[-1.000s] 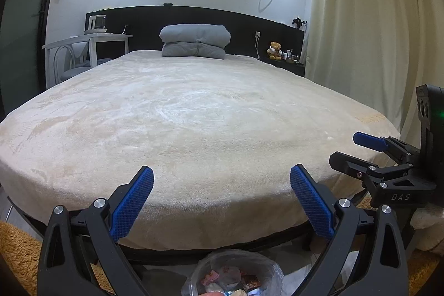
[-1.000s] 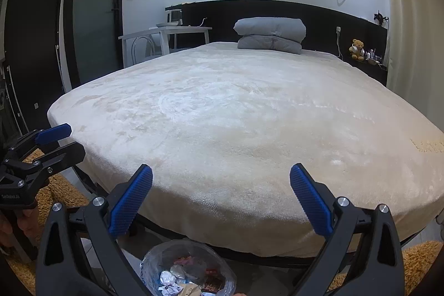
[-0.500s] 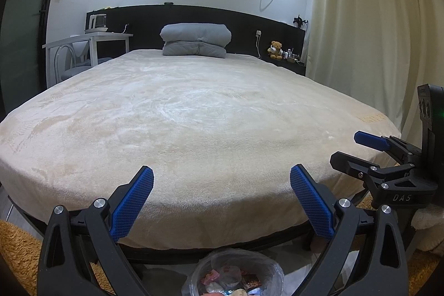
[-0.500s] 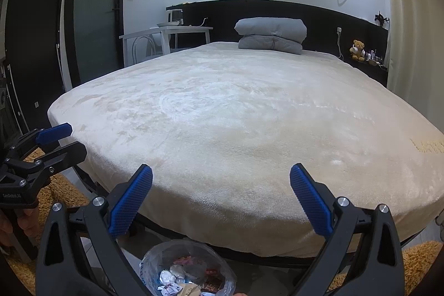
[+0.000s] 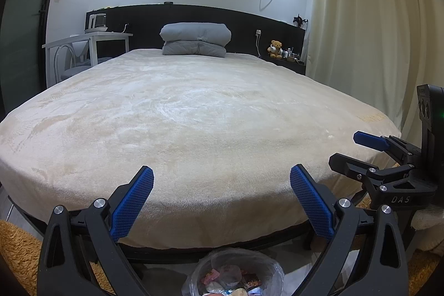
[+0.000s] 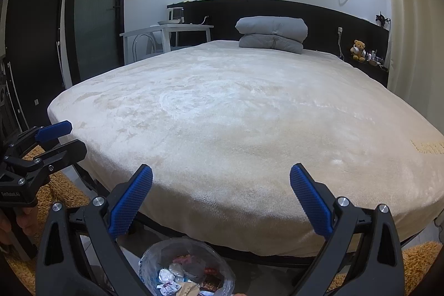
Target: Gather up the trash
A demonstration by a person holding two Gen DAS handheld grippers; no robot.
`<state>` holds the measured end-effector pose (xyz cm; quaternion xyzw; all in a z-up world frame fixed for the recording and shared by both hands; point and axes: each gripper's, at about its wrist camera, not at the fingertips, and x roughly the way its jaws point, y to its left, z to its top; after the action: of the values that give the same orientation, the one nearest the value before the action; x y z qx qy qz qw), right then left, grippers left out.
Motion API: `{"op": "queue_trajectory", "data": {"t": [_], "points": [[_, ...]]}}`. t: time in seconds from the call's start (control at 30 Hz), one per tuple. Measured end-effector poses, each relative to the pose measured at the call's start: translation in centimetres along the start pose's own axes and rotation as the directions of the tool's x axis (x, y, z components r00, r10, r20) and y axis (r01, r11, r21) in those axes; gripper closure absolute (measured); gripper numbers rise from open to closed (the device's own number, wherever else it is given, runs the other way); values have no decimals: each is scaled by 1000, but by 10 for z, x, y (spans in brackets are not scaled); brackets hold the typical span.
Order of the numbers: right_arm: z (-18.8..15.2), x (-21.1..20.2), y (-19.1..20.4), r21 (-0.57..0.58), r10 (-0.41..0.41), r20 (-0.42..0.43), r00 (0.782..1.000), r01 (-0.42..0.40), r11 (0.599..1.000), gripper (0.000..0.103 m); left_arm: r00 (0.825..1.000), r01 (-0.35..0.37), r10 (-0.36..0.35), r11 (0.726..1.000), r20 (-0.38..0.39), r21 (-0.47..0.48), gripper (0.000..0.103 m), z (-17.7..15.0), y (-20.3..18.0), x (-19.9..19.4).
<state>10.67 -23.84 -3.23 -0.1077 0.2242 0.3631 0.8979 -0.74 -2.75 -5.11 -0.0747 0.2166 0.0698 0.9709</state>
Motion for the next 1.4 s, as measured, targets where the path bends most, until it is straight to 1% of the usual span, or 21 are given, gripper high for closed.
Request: {"op": "queue_trajectory", "data": {"t": [1.4], "points": [[-4,-2,5,-12,10,-6,1000,-10,1000,5,1000,-5,5,1000,-11,0,7,0,0,0]]}}
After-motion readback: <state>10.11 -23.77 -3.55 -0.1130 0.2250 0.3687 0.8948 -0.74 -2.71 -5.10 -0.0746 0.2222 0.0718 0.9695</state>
